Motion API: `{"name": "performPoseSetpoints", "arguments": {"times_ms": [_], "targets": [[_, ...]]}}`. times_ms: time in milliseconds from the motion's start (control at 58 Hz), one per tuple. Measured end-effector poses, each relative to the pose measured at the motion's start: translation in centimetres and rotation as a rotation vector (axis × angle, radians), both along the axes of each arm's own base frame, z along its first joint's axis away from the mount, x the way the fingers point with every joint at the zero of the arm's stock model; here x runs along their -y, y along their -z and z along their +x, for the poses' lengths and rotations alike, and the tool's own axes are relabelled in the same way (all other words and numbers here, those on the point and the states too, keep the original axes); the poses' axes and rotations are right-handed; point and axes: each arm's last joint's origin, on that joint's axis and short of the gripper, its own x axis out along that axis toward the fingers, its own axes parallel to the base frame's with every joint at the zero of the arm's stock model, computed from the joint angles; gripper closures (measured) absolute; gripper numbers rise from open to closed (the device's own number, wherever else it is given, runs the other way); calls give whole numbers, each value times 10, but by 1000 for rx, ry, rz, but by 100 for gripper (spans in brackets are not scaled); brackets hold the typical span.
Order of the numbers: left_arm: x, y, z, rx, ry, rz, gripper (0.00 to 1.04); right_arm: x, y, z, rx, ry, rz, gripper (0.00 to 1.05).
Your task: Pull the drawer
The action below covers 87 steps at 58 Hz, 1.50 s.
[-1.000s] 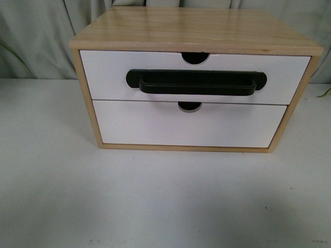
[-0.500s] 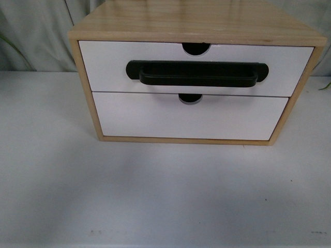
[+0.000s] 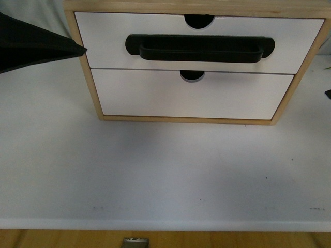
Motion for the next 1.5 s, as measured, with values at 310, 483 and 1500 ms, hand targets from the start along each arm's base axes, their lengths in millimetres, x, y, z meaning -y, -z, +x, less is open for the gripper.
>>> {"name": "performPoseSetpoints", "arguments": {"times_ms": [310,483,1500], "targets": [[31,7,20,-60,164,207,6,-6,9,22,-70,-124,-90,9],[50,6,26,-54,215,272,6,-5,11,27,-77,-164,-104,9],[97,30,66,-25,221,466,6,41,8,35,-102,-88,-93,9]]}}
